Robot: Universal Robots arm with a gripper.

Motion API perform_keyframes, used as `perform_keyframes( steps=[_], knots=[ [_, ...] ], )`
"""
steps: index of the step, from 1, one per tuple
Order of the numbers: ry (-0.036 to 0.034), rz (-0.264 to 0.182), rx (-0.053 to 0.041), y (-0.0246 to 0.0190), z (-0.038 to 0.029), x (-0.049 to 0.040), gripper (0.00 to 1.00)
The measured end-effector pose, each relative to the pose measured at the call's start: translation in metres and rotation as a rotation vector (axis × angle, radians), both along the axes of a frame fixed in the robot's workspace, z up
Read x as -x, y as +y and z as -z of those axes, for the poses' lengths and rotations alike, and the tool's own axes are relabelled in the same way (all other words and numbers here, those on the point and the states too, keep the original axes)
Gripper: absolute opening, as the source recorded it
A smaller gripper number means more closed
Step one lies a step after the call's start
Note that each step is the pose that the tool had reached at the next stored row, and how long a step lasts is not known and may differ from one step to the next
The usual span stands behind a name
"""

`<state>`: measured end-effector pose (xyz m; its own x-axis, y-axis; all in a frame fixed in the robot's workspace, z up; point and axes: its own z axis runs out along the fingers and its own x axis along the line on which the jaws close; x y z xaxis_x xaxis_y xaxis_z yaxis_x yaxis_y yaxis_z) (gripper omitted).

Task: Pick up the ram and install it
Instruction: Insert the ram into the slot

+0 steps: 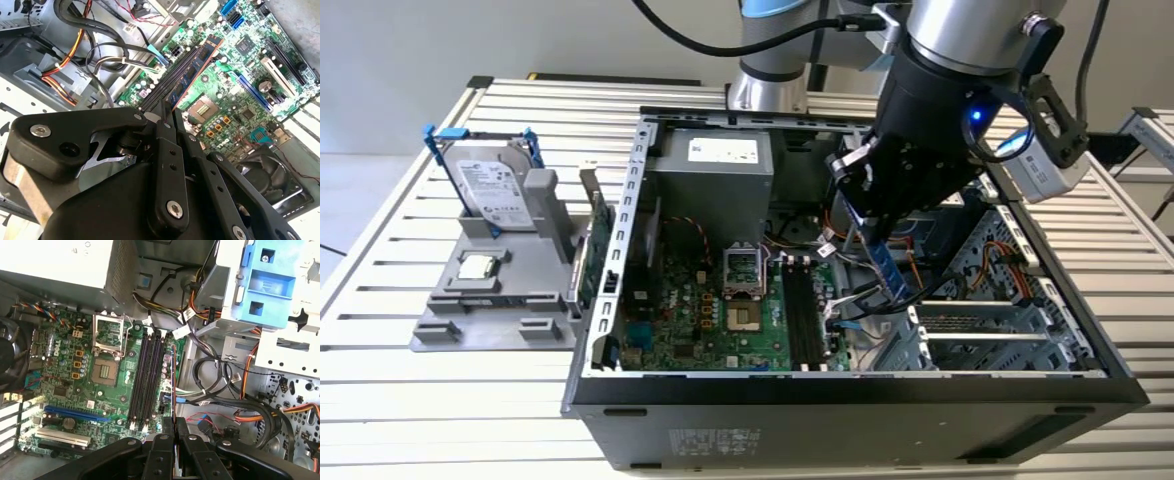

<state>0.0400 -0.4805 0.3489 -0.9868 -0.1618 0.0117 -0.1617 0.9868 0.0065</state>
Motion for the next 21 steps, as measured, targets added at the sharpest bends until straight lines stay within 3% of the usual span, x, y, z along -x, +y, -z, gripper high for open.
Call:
perform_keyframes(
  steps=[7,16,21],
  knots=[
    [0.0014,0.025,-0.0123,0.0000,0.0003,0.0000,0.00],
    [0.0022,0.094,-0.0127,0.0000,0.0030,0.0002,0.00],
    [0.0028,0.096,-0.0129,0.0000,0.0037,0.0002,0.00]
  ],
)
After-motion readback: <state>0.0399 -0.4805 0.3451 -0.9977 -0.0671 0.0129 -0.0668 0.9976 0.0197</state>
